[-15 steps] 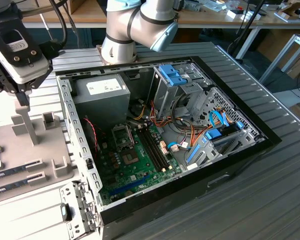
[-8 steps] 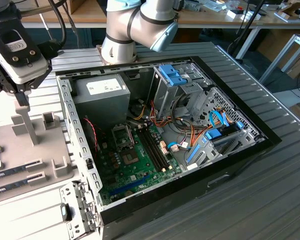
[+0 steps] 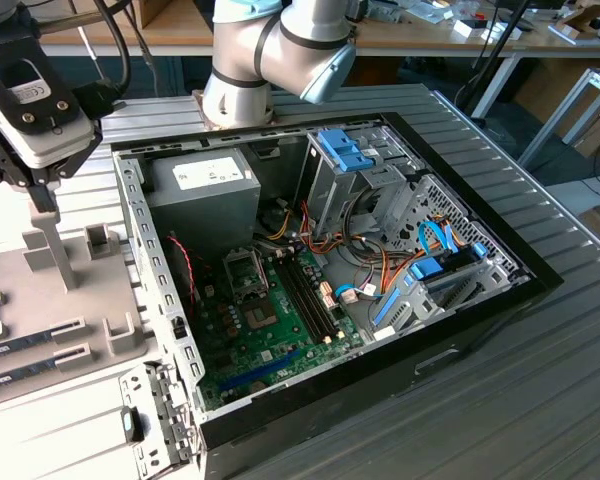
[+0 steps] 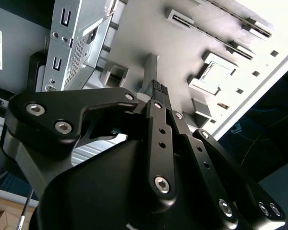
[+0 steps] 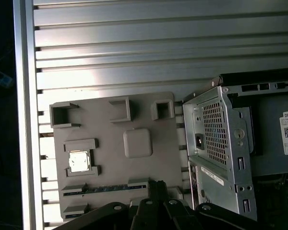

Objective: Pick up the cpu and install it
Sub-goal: 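Reach for the cpu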

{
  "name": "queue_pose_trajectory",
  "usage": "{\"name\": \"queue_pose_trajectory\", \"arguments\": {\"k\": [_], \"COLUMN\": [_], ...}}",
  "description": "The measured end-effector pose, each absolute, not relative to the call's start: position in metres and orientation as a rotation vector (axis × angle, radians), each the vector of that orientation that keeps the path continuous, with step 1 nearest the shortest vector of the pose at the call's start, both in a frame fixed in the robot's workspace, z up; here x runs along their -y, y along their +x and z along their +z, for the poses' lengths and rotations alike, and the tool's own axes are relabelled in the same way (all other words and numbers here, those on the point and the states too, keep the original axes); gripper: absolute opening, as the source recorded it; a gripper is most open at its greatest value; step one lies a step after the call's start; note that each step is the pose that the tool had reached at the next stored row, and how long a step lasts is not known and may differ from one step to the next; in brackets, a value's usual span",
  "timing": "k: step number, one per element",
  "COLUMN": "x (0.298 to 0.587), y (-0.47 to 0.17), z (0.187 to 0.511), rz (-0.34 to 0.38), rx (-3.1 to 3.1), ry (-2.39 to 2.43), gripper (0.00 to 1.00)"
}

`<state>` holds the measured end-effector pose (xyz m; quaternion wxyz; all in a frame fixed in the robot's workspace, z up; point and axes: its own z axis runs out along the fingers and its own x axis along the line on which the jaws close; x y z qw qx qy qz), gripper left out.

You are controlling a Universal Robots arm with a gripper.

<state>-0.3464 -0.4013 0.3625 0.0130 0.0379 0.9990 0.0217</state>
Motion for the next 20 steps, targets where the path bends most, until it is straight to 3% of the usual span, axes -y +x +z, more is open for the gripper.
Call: {"name": "queue_pose_trajectory", "arguments": {"k": [20], "x": [0.4013], "y": [-0.3543], "z": [0.3610], "rz": [0.068], "rx": [-3.112], "ry": [0.118], "gripper": [0.10]}}
